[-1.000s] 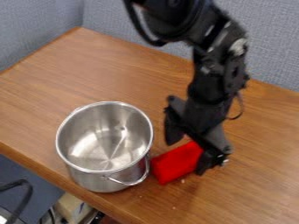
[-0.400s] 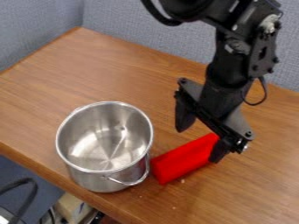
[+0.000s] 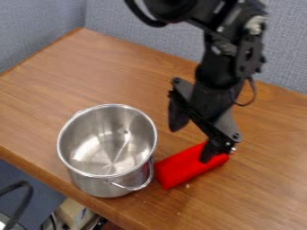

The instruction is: Move the red object from the metal pot to the table

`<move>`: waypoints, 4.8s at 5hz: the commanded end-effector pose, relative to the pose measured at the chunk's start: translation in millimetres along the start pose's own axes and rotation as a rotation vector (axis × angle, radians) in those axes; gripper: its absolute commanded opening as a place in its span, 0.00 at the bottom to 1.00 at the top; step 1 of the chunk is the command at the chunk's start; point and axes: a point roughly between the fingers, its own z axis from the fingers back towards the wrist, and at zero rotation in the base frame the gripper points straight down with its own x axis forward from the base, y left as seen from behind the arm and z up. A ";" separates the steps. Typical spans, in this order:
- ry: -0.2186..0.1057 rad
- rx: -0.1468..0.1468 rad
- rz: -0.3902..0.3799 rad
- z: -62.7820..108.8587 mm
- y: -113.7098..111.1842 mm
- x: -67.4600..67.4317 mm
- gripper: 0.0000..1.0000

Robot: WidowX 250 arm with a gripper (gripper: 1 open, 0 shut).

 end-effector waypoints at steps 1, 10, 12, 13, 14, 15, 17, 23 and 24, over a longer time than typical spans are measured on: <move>-0.063 0.002 -0.065 11.3 31.2 1.0 1.00; -0.044 -0.088 -0.241 38.2 12.7 -7.7 1.00; -0.056 -0.089 -0.271 23.3 11.2 -15.6 1.00; -0.058 -0.080 -0.241 28.7 1.6 -20.5 1.00; -0.049 -0.096 -0.234 14.2 -3.6 -22.3 1.00; -0.039 -0.104 -0.150 4.3 -3.9 -25.8 1.00; 0.000 -0.143 -0.056 -24.4 2.1 -25.7 1.00; 0.034 -0.151 -0.032 5.3 -4.7 -39.4 0.00; 0.038 -0.154 -0.055 18.9 -6.6 -42.8 0.00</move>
